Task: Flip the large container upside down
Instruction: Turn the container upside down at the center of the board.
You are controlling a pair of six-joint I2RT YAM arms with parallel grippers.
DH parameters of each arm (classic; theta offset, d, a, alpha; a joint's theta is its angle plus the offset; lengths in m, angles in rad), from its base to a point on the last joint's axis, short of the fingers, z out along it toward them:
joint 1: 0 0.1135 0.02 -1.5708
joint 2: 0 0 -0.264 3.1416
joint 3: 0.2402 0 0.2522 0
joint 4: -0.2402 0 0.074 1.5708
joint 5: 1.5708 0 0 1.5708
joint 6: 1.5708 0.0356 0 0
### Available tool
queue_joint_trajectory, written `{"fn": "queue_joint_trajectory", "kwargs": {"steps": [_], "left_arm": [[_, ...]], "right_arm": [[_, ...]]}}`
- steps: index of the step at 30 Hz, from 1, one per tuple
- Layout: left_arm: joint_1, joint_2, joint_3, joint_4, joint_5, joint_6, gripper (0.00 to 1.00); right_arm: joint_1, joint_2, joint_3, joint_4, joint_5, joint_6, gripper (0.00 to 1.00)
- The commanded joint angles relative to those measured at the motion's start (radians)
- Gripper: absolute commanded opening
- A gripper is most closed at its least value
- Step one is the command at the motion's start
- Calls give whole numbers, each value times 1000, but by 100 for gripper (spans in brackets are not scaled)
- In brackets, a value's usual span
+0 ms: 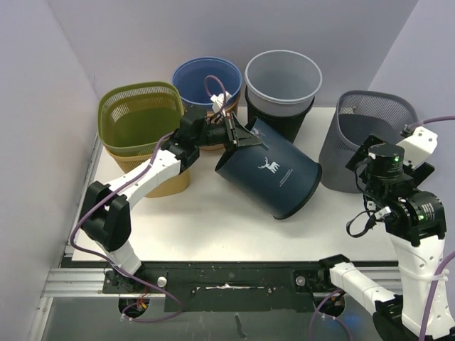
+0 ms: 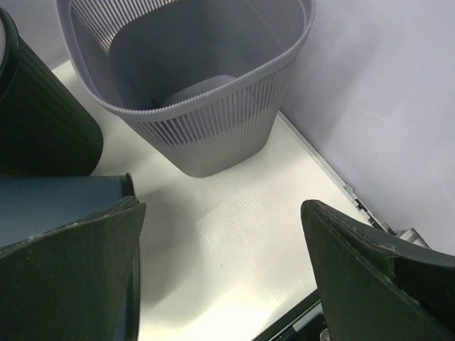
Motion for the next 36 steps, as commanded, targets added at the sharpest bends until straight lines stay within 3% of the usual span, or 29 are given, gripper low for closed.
{"fn": "queue_joint_trajectory", "kwargs": {"steps": [1,9,13,17,21,24,29,33,36], "left_arm": [[-24,-51,22,167,58,-24,0],[-38,-33,13,26,-19,91,2],[-41,-39,20,-117,-93,211,33],[-42,-29,98,-342,-165,408,53],[-34,32,241,-606,-247,619,60],[-35,41,262,-658,-257,673,61],[-37,37,207,-623,-220,655,61],[-37,34,183,-618,-210,659,61],[-37,34,186,-624,-202,667,61]], "right_arm": [[-2,31,-29,44,-50,2,98],[-3,3,-210,212,-429,124,98],[-5,4,-277,226,-508,201,98],[-8,-57,-396,318,-639,284,97],[-8,-121,-519,409,-724,356,98],[-8,-149,-585,453,-760,397,98],[-10,-208,-661,551,-787,396,60],[-9,-238,-674,610,-793,372,44],[-10,-241,-658,627,-804,357,20]]}}
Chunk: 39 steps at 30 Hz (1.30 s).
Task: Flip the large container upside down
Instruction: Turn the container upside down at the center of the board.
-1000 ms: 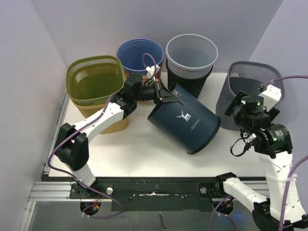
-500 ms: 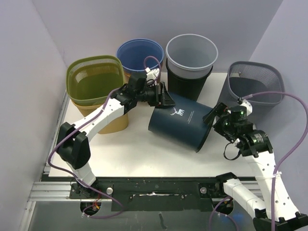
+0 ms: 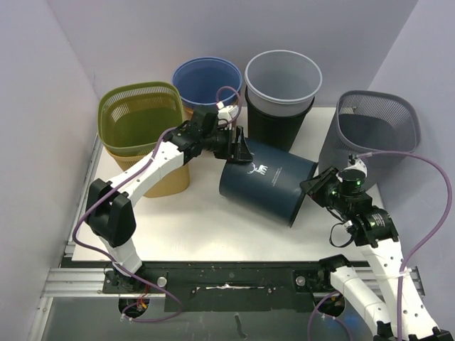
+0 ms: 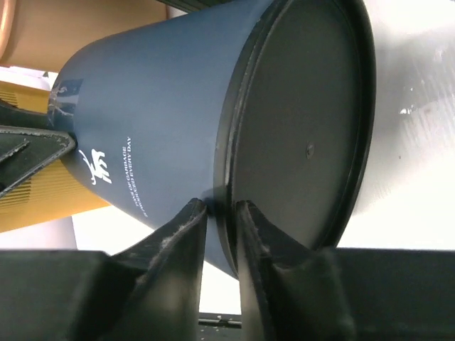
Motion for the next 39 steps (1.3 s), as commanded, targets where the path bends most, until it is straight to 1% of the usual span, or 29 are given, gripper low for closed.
{"fn": "queue_joint_trajectory", "kwargs": {"steps": [1,2,5,6,10,13,18,20,23,26,28,30,32,34,37,39], "left_arm": [[-8,-20,13,26,16,63,61],[-9,-22,15,24,17,65,61],[-10,-26,19,18,11,72,62],[-9,-27,23,10,4,78,65],[-7,-40,37,-28,-28,116,70],[-2,-56,28,-31,-53,130,71],[19,-75,-2,-24,-75,133,71],[41,-74,-2,-26,-47,117,71],[60,-85,-4,3,3,86,71],[62,-97,-1,17,6,76,71],[62,-99,-1,19,8,73,71],[61,-103,-6,16,6,72,71],[61,-111,-16,13,-2,72,71],[61,-123,-32,17,-8,71,71],[62,-126,-44,17,-7,72,71],[65,-117,-26,6,-14,74,71]], "right_arm": [[-7,-13,39,140,-35,-17,6],[-7,-6,65,121,-20,-28,0],[-7,23,147,42,38,-66,0],[-6,35,179,11,64,-83,0],[-6,74,307,-127,207,-131,0],[-6,89,382,-196,291,-178,0],[-6,124,519,-258,367,-278,0],[-6,118,543,-199,330,-337,0],[-6,119,557,-75,213,-415,0],[-4,219,613,-55,97,-469,0],[11,273,614,-24,39,-474,0],[66,300,576,42,41,-463,0],[157,326,540,82,105,-451,0],[233,357,513,107,125,-437,0],[311,400,470,149,84,-433,0],[360,438,469,144,54,-449,0]]}}
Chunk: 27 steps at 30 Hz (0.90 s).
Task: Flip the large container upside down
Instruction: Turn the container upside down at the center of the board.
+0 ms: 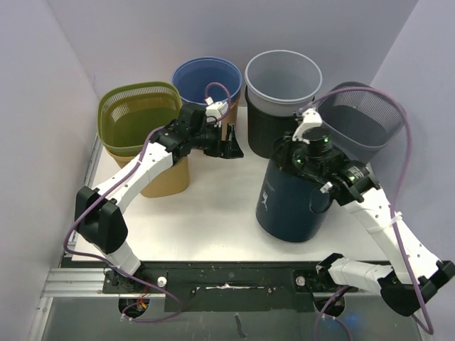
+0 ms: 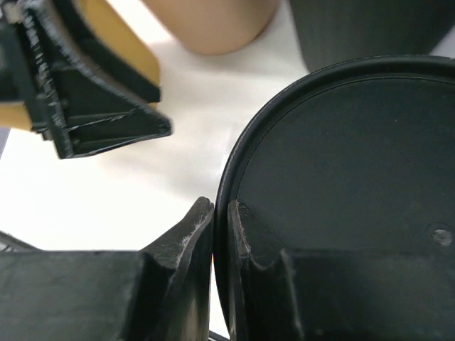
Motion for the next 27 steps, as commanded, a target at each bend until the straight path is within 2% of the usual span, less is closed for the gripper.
{"fn": "queue_joint_trajectory", "kwargs": {"steps": [1,4,6,9,13,15,18,23,27], "left_arm": [[10,-29,24,37,2,-1,71],[19,-15,61,33,-4,3,71],[24,-8,83,29,0,4,71],[24,1,109,27,12,7,71],[22,12,125,23,36,12,71],[20,25,144,12,64,16,71],[6,25,171,7,78,22,71],[-72,19,276,-76,50,95,71],[-154,23,349,-157,-6,158,71]], "right_arm": [[84,56,3,142,-79,-24,5],[114,117,56,63,-82,-57,32],[128,123,86,23,-55,-69,40],[128,91,115,-10,-12,-77,59],[124,41,163,-79,164,-69,77],[107,20,173,-124,269,-50,82],[21,4,185,-224,373,21,83],[-154,-82,160,-343,380,111,82],[-187,-122,127,-454,314,212,86]]}}
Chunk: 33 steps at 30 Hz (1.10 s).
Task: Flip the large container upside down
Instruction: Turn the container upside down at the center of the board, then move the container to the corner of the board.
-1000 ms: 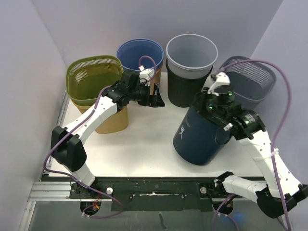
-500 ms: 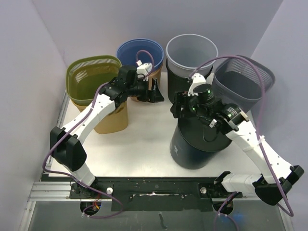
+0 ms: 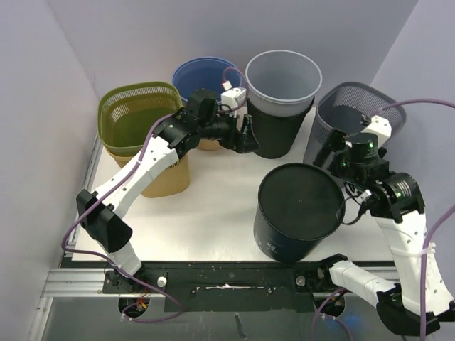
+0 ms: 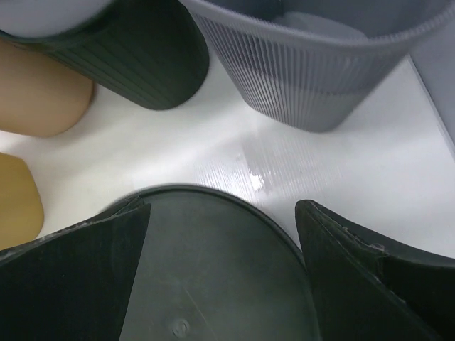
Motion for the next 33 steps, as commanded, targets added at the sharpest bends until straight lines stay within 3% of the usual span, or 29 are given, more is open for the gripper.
{"fn": "queue_joint_trajectory", "kwargs": {"steps": [1,9,20,24,29,33], "left_arm": [[-83,-16,108,-62,-37,93,71],[-86,-38,94,-64,-76,86,71],[-70,-86,72,-55,-105,77,71],[-62,-94,68,-60,-102,75,71],[-73,-72,61,-116,-4,79,70],[-117,-101,-59,-145,56,82,70]], "right_arm": [[-16,-50,-42,-147,-37,143,88],[-17,-172,-269,-136,-201,286,92],[19,-123,-314,149,-503,175,90],[103,-52,-186,46,-335,134,91],[111,-4,-91,-90,-137,153,93],[110,39,-90,-223,-27,220,93]]}}
